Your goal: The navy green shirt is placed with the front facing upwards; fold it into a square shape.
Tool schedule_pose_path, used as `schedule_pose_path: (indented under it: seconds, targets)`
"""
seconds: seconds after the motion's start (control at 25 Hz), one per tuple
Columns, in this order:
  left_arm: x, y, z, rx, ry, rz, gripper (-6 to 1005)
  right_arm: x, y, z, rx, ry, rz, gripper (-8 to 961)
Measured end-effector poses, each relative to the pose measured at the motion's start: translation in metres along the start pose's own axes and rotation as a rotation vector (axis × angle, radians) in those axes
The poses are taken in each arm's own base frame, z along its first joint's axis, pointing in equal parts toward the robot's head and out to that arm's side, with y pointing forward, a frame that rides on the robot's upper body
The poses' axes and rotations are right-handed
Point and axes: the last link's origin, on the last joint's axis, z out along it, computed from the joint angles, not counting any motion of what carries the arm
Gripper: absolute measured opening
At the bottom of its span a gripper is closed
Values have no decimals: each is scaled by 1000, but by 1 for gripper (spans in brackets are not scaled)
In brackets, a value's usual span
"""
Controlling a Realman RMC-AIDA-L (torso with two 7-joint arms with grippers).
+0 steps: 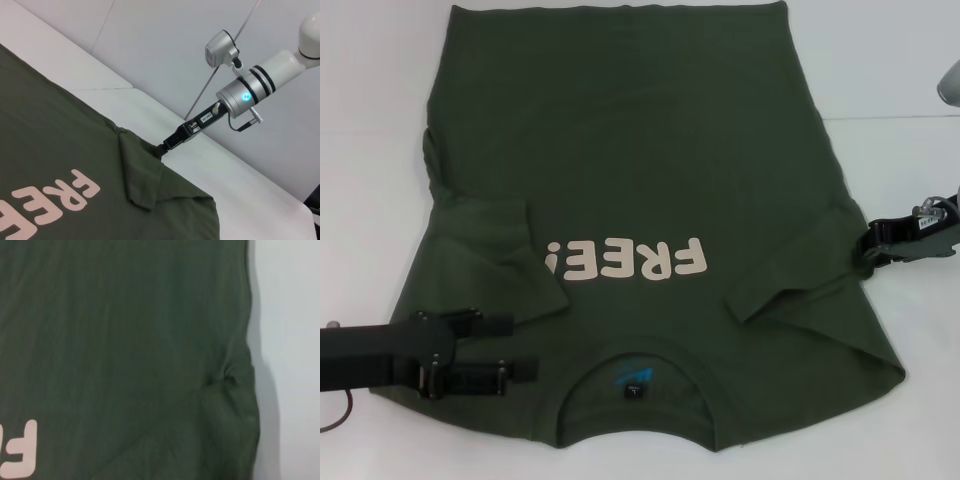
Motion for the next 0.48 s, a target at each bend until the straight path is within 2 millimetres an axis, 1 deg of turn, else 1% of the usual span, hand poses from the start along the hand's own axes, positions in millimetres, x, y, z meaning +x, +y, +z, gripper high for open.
schedule_pose_path:
  seconds: [0.04, 0.44, 0.48]
  targets:
    - [0, 0, 0, 0, 0, 0, 892, 0, 0, 0, 0, 0, -2, 311]
    - [0, 0, 0, 2, 0, 0, 891, -3, 0, -2, -1, -10, -12, 84]
    - [0, 0, 0, 2, 0, 0, 891, -3, 0, -2, -3, -11, -15, 81]
